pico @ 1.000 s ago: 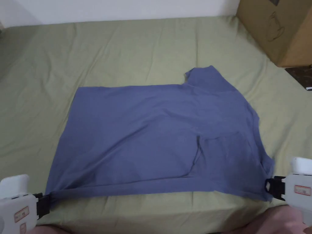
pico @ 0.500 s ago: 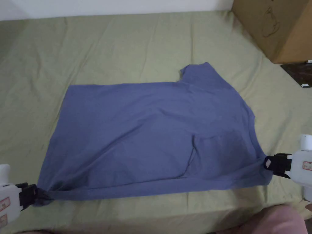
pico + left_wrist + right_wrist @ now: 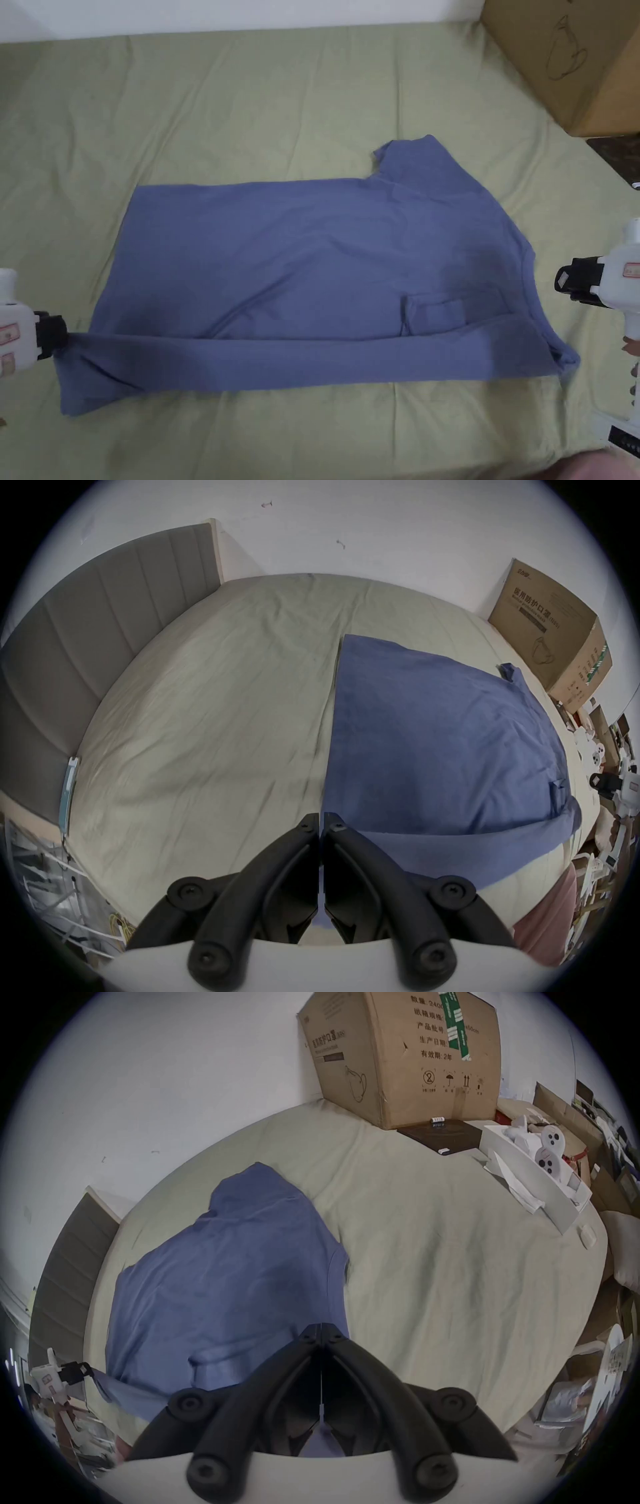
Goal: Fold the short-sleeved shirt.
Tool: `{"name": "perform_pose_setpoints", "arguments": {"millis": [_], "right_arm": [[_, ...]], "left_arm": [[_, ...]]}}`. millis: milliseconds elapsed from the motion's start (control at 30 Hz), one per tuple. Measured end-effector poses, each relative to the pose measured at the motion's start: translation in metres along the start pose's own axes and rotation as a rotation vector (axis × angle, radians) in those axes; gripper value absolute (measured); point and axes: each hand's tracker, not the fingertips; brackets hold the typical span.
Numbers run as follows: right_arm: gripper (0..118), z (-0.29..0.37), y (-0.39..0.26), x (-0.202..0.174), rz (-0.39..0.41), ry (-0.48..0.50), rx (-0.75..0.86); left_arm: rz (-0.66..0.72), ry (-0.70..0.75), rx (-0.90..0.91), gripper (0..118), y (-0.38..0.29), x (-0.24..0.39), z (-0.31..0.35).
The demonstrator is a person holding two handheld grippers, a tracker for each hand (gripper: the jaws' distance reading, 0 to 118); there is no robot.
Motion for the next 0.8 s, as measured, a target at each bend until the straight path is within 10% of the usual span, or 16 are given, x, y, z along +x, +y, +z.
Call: {"name": "perform_pose_setpoints", "arguments": {"millis": [133,233,267,300,367,533,600,667,800], "right_arm": [[0,-0.019,-0.002,-0.004,0.011,-0.001,-0.032],[0,-0.020,-0.014,-0.009,0.033,0.006,-0.039],[9,-0.019,-0.018,-0.010,0.035,-0.003,-0.041],[38,-0.017,-0.021,-0.011,0.036,-0.009,-0.043],[114,-0.013,-0.026,-0.011,0.038,-0.002,-0.047],[113,0.015,-0.045,-0.021,0.075,0.049,-0.037],[88,0.027,-0.060,-0.027,0.103,0.073,-0.031],[10,0.028,-0.078,-0.032,0.116,0.041,-0.041],[5,0.028,-0.107,-0.032,0.090,0.073,-0.082]], "left_arm": [[-0.117,0.019,-0.085,2,0.007,0.017,-0.035],[-0.127,0.026,-0.103,79,0.001,0.022,-0.045],[-0.102,0.013,-0.110,113,0.000,0.021,-0.045],[-0.058,-0.011,-0.114,118,0.000,0.020,-0.044],[-0.029,-0.041,-0.055,116,-0.004,0.016,-0.028],[-0.017,-0.024,-0.025,116,-0.022,0.008,0.012],[0.018,-0.082,0.003,87,-0.043,0.004,0.032],[0.032,-0.083,-0.008,0,-0.066,0.006,0.037],[0.038,-0.101,-0.044,1,-0.100,0.004,0.033]]}}
